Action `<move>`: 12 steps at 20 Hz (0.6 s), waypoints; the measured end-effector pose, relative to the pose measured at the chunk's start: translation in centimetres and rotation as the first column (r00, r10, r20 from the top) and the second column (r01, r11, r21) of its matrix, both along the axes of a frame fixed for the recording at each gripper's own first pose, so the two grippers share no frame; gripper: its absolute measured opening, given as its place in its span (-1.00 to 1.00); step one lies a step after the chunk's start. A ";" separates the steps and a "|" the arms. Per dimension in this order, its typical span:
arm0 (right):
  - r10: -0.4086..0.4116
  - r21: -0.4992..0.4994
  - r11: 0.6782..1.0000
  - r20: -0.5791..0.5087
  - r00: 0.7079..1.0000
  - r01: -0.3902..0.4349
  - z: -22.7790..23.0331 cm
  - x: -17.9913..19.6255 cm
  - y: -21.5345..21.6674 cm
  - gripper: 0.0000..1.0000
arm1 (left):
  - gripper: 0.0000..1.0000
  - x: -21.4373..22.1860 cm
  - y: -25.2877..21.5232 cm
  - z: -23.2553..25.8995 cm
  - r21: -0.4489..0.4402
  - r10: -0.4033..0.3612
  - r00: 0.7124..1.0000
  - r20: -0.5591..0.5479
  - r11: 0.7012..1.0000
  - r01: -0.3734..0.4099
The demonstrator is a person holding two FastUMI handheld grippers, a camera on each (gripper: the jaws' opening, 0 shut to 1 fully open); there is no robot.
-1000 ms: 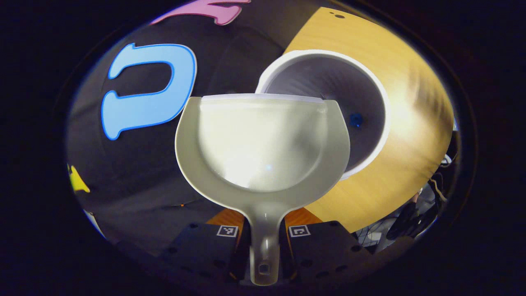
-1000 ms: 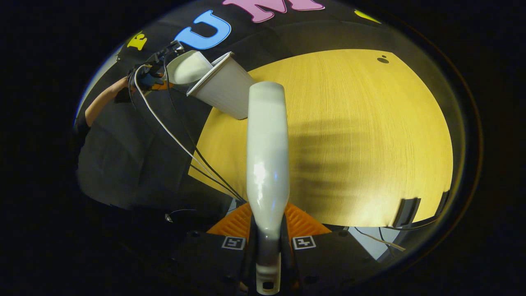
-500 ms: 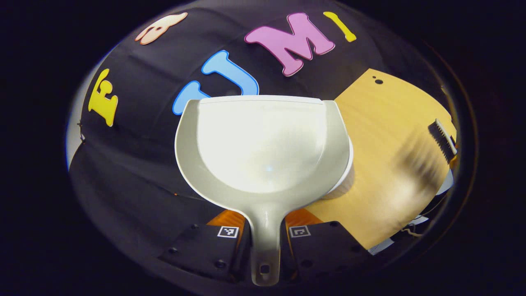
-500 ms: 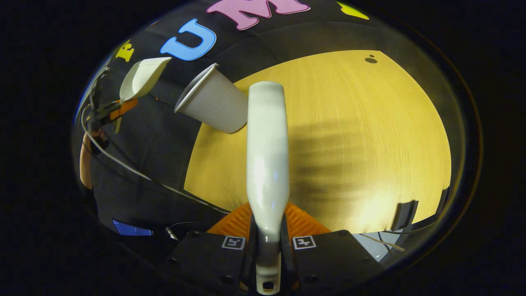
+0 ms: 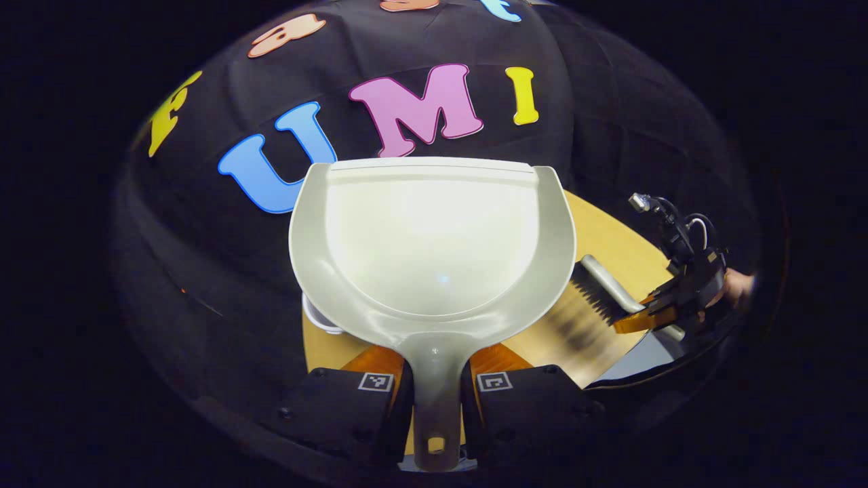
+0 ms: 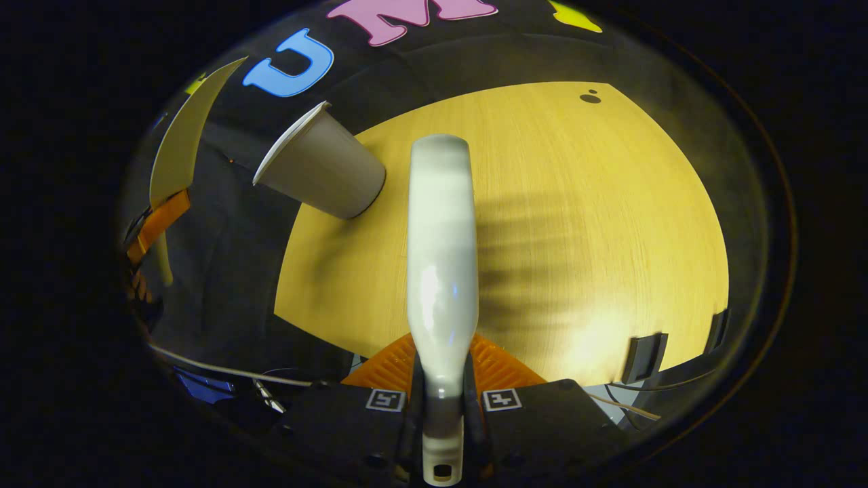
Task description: Pick up the small broom and dustpan from the desktop, sweep the trash into the dustpan with the broom, and then empty the trash into the garbage bin.
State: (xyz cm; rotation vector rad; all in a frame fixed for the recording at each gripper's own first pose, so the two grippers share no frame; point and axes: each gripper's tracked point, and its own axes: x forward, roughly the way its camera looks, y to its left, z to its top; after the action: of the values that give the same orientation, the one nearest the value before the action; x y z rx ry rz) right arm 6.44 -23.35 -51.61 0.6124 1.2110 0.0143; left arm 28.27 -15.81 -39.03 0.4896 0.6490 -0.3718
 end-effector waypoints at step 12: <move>0.013 -0.100 0.995 -0.144 0.990 -0.027 -10.0 0.9 0.4 -0.44 | -0.43 -1.9 -5.6 -24.9 -0.148 0.108 0.887 -0.449 0.970 -0.193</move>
State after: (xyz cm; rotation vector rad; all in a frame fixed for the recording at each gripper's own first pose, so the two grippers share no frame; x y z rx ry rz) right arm 7.30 -22.96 -61.58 0.5187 1.3481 -0.0752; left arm 26.40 -21.42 -63.92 0.1669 1.0737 -0.3947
